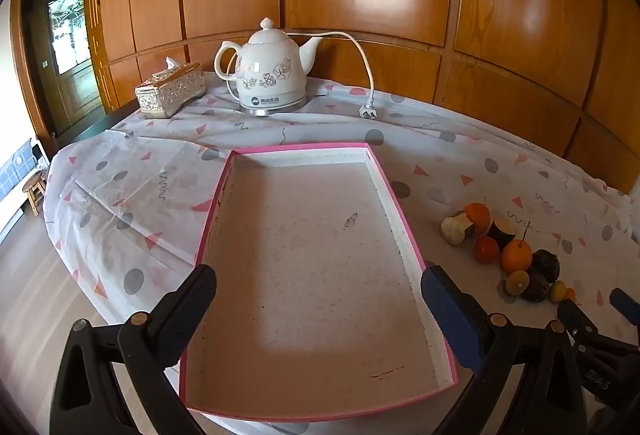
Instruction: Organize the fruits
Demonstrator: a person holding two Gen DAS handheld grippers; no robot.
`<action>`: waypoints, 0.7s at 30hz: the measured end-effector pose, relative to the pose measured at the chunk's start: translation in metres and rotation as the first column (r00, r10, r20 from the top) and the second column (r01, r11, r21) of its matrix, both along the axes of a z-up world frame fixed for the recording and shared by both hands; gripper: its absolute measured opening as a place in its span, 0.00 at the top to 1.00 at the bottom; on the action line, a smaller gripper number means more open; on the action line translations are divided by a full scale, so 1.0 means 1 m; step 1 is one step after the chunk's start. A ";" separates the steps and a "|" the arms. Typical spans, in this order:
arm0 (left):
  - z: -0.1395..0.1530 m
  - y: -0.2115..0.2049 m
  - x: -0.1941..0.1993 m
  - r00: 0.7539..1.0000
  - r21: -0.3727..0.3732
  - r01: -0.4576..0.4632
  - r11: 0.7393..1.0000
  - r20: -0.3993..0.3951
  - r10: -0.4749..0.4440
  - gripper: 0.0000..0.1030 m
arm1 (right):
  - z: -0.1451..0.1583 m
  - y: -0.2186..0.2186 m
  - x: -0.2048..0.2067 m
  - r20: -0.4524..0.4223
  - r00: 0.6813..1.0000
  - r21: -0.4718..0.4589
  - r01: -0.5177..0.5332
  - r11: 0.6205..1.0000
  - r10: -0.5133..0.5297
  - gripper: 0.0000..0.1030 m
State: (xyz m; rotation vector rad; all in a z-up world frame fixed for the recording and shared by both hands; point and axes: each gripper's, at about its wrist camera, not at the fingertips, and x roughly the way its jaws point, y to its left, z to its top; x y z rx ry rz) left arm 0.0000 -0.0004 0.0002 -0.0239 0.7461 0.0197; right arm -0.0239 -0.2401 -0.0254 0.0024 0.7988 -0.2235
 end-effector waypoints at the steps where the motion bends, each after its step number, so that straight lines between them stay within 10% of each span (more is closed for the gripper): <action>1: 0.000 0.000 0.000 1.000 -0.002 0.001 1.000 0.000 -0.001 0.00 | 0.000 0.000 -0.001 0.004 1.000 -0.003 0.001 1.000 -0.001 0.00; 21: 0.002 0.007 -0.003 1.000 0.000 -0.007 1.000 0.021 0.007 0.00 | 0.010 0.008 -0.002 0.026 1.000 -0.019 -0.013 1.000 0.013 0.00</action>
